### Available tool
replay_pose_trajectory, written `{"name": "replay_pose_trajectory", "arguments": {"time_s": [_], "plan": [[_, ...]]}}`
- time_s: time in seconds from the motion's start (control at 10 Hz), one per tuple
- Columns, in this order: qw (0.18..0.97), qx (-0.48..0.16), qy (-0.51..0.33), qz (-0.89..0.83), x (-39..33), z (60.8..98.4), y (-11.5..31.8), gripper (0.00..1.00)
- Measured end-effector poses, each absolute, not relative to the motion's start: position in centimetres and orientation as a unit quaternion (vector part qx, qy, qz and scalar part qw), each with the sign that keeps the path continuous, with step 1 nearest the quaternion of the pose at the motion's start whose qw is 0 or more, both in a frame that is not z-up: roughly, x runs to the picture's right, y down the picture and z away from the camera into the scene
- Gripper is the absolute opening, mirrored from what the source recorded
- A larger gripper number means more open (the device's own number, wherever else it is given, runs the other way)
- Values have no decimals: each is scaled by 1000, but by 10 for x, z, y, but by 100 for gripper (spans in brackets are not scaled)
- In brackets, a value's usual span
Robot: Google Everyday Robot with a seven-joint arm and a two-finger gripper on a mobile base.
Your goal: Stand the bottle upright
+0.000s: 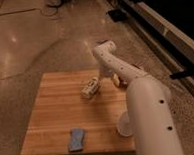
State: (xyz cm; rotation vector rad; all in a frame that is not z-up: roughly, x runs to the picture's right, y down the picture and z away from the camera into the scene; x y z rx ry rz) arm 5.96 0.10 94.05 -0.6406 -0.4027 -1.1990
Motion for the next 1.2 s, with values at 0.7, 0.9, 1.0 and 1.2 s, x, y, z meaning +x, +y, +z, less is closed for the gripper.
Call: {"name": "replay_pose_trajectory", "arguments": {"time_s": [0.7, 0.9, 1.0, 1.2], "plan": [[748, -274, -193, -572, 32, 938, -5, 80], [756, -270, -200, -562, 39, 931, -8, 80], [758, -268, -208, -557, 37, 927, -8, 80], [761, -268, -223, -547, 29, 921, -6, 80]]}}
